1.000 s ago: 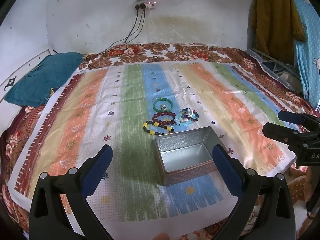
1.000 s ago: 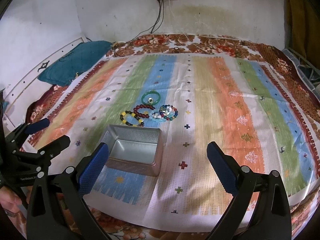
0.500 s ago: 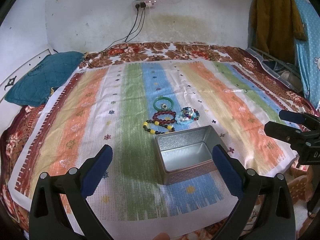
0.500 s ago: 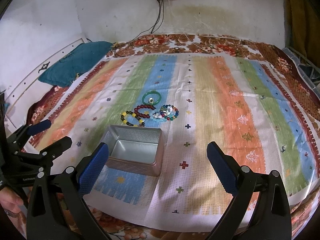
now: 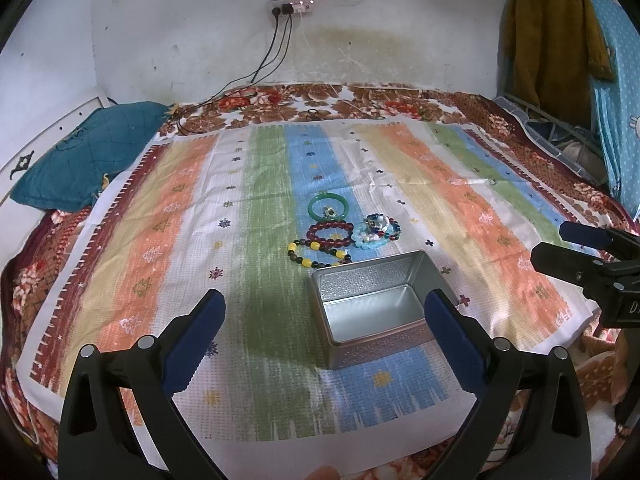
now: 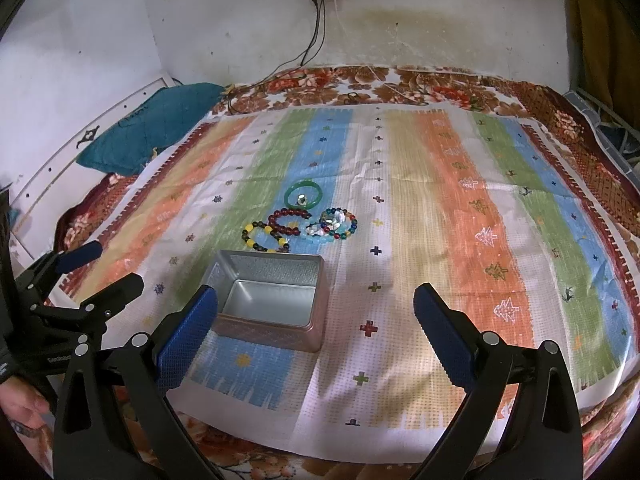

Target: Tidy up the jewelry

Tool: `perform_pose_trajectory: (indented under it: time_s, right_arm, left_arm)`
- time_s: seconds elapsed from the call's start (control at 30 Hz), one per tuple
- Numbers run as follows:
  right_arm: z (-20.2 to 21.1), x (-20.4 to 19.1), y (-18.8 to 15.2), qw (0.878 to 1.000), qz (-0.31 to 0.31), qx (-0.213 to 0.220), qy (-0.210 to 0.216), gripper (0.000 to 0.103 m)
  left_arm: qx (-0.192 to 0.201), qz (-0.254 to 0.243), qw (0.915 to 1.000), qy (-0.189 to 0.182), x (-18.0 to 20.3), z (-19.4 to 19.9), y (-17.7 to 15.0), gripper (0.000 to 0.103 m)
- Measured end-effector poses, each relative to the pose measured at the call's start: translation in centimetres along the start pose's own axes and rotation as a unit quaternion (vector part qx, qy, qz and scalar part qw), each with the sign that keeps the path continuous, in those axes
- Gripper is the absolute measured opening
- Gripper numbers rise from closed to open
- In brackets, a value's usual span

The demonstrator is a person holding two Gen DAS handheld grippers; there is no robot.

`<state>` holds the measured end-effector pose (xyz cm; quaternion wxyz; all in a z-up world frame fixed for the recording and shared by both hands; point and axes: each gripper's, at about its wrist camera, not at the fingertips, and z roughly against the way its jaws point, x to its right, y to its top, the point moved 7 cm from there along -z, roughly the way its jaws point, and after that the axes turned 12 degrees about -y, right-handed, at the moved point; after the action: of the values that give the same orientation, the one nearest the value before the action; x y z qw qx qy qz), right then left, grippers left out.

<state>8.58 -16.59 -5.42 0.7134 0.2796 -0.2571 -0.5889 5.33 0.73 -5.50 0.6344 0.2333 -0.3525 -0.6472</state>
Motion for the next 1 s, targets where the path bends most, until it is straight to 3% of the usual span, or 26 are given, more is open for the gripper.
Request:
perform_pose_trajectory:
  time_s: [0.83, 1.0]
  right_arm:
    - [-1.0, -0.4, 0.1, 1.0, -0.004, -0.016, 0.012, 0.1]
    - [-1.8, -0.5, 0.6, 1.0, -0.013, -0.019, 0.02, 0.1]
  left_arm:
    - [-0.033, 0.015, 0.9992, -0.014, -0.1, -0.9, 0.2, 0.098]
    - [-0.045, -0.004, 0.999, 0.002, -0.1, -1.8, 0.5, 0.098]
